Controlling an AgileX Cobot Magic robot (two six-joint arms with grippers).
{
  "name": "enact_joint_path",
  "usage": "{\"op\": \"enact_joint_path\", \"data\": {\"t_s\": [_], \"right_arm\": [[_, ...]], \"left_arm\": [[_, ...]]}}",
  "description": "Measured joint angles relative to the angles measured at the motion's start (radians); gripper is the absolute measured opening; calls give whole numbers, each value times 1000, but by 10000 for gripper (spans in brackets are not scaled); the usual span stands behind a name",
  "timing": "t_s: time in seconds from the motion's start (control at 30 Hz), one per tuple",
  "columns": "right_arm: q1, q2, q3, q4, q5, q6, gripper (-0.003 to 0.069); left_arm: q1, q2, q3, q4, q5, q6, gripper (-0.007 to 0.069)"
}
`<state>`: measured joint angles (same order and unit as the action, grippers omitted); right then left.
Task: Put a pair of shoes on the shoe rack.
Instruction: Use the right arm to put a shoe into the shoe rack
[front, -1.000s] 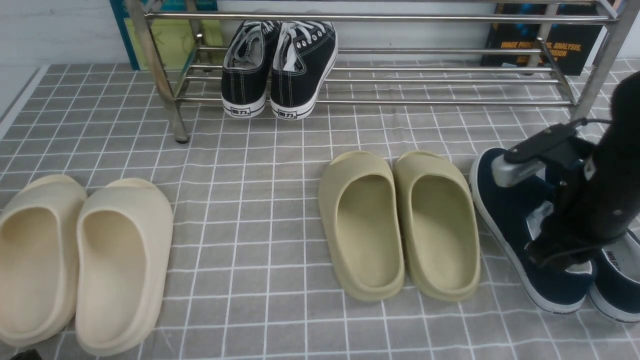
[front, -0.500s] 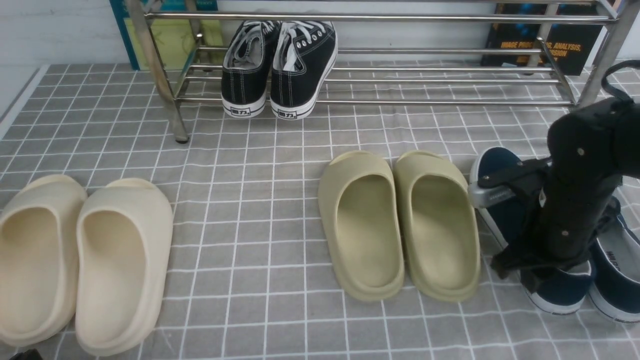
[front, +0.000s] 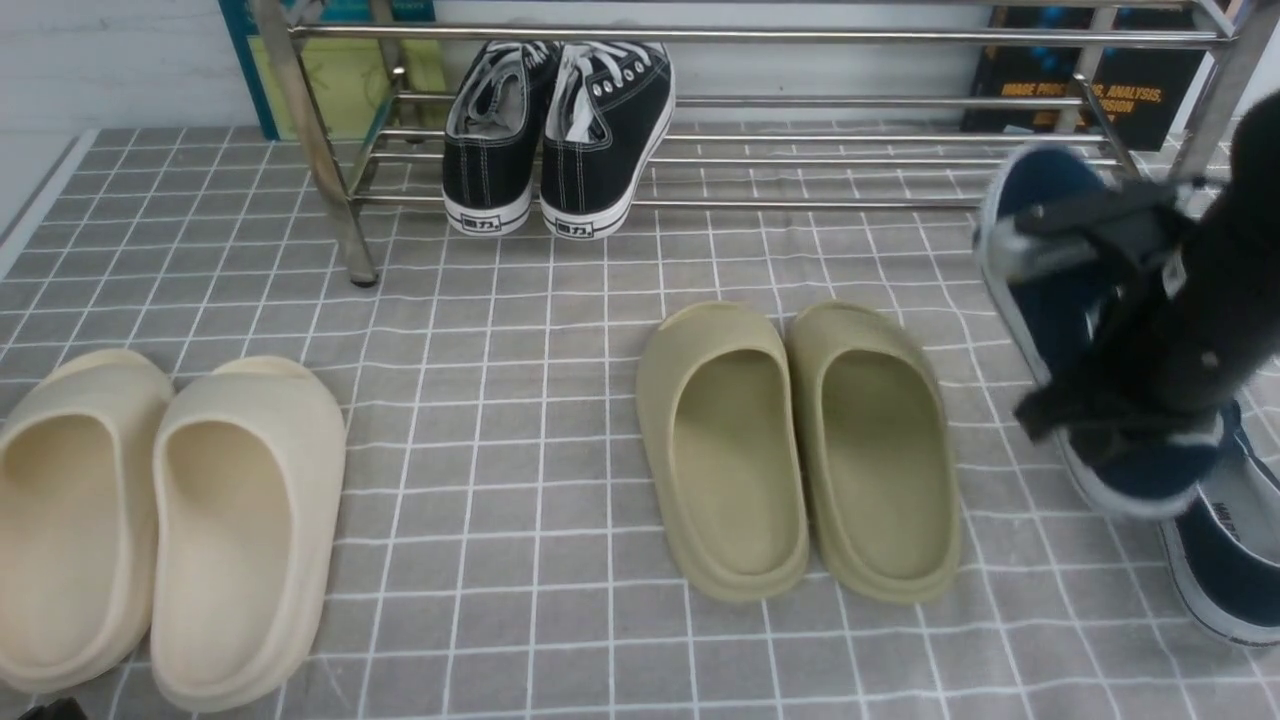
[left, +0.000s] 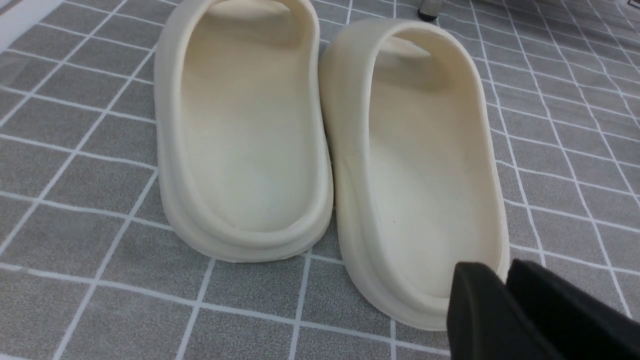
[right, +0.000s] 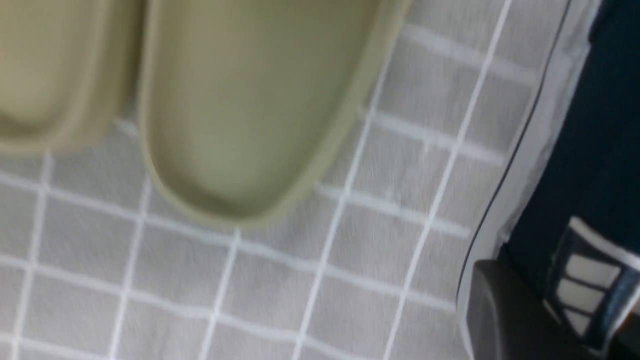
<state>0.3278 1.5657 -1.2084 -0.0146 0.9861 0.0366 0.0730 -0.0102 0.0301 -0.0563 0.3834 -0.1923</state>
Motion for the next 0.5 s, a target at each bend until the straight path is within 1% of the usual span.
{"op": "enact_joint_path", "data": {"t_s": [0.17,0.5], "right_arm": [[0,70,-107,15,-16,0,41],[0,293,-388,-52,0,-20,41]], "left_arm": [[0,0,0,0,0,0,98],[0,0,0,0,0,0,104]]}}
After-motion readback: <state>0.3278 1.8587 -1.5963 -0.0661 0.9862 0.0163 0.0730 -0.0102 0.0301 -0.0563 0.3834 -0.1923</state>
